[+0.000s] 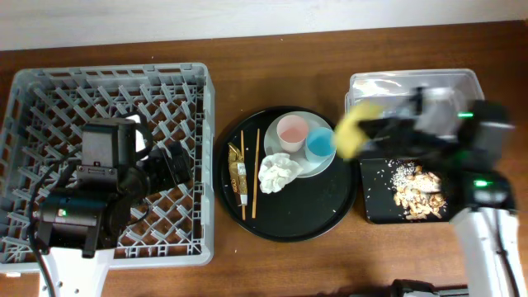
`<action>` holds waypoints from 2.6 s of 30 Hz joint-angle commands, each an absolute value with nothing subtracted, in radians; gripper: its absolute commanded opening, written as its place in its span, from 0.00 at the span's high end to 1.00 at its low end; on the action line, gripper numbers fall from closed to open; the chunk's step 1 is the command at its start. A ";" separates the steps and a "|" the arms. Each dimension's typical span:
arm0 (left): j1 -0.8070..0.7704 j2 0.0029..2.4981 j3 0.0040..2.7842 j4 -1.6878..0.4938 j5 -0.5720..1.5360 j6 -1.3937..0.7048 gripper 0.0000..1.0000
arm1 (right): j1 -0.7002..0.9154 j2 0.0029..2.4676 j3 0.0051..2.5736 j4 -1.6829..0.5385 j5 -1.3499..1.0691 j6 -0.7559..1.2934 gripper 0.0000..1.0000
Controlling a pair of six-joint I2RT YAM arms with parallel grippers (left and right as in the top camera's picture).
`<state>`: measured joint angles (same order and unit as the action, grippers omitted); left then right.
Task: Sort waste into correct bins and load items into the dishwasher rack
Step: 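Return the yellow bowl to the round tray with the right gripper, then grasp the blue cup with the right gripper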
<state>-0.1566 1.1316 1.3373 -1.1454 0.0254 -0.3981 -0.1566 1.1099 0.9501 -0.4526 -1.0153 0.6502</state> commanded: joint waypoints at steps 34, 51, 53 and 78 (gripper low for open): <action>-0.153 1.131 1.343 -1.146 0.018 -0.403 0.01 | 0.633 1.387 1.251 -0.965 0.065 0.297 0.60; -0.153 1.129 1.343 -1.146 0.018 -0.403 0.01 | 0.386 1.659 1.255 -0.826 -0.008 -0.056 0.68; -0.153 1.129 1.343 -1.146 0.018 -0.403 0.01 | 0.386 1.702 1.255 -0.818 -0.010 -0.060 0.67; -0.153 1.140 1.343 -1.146 0.018 -0.403 0.01 | 0.382 1.584 1.749 -1.354 -0.173 -0.075 0.96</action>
<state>-0.1558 1.1370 1.3373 -1.1481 0.0254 -0.3981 0.3874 1.6459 1.7195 -1.3457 -0.0597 -0.0757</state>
